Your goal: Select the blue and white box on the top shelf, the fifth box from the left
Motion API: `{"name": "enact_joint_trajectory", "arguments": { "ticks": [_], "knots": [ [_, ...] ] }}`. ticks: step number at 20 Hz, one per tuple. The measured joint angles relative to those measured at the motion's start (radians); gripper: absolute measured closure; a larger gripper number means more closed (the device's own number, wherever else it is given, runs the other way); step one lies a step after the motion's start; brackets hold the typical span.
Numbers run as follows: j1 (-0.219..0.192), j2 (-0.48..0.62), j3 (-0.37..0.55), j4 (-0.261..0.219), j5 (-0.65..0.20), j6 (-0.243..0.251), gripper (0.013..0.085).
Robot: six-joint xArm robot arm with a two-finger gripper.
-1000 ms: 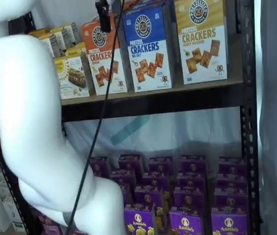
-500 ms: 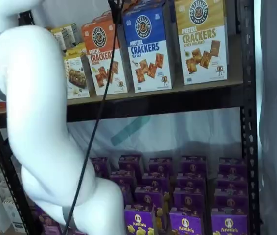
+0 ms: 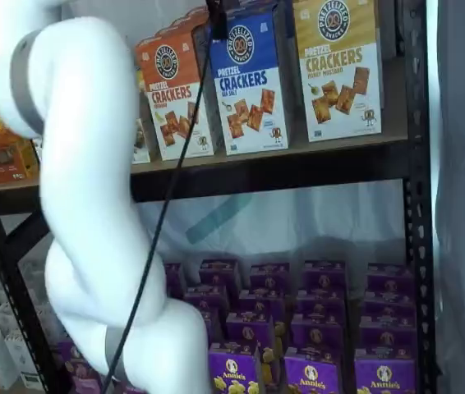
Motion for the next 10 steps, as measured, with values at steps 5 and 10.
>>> {"name": "enact_joint_trajectory", "arguments": {
  "ticks": [5, 10],
  "knots": [
    [-0.005, 0.050, -0.038, -0.012, 0.021, -0.010, 0.0130],
    [-0.014, 0.070, -0.055, 0.003, 0.022, -0.014, 0.0130]
  ]
}}
